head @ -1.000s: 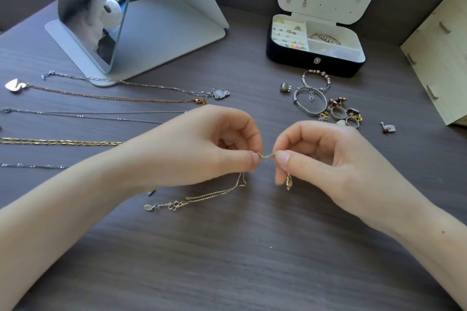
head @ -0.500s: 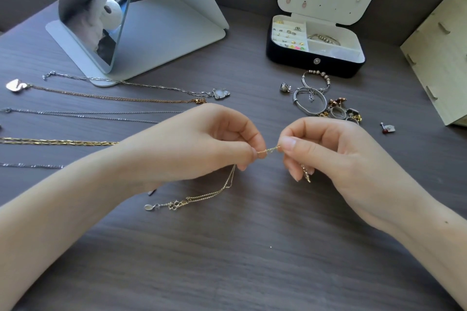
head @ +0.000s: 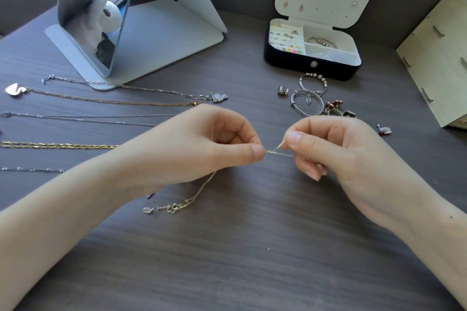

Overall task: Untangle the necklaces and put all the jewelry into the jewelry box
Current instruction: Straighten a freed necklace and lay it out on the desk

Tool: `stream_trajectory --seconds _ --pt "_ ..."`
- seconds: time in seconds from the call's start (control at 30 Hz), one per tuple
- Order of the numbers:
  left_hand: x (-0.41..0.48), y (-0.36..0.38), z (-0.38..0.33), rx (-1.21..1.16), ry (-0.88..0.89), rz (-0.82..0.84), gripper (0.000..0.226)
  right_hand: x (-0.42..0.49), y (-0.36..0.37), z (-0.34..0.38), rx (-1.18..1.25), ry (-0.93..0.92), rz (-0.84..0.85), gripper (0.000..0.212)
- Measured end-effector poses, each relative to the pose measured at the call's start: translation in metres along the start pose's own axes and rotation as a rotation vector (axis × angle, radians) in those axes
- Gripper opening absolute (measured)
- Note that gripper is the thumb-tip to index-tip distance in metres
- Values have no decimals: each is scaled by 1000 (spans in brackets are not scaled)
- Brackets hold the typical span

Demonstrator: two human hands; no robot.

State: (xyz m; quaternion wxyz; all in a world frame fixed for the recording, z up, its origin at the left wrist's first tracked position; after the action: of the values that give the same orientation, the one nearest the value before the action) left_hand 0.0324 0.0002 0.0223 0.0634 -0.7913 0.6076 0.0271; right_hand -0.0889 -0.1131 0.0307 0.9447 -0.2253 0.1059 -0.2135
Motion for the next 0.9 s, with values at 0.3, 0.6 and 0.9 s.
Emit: stream_trajectory --seconds 0.3,0.6,0.9 --pt "-1 -3 -3 219 176 -35 8 -4 -30 17 62 -13 -83 19" --pt "-4 -1 -6 311 265 -150 10 -30 -61 78 -11 -173 -134 28" --pt "-29 -1 -22 -63 279 -239 19 -62 -89 135 -21 -357 -276 16"
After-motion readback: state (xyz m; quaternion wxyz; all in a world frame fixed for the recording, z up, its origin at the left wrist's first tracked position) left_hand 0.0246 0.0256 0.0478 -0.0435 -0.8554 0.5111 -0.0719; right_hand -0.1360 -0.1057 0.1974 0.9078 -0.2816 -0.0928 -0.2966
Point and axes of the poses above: each hand's wrist, its own x-axis towards the middle knuckle, its own y-axis out of the palm, z = x × y, the point moved 4 cm from there along x, towards the middle knuckle, and after that the axes turned 12 degrees about -x, right-handed, at the moved point
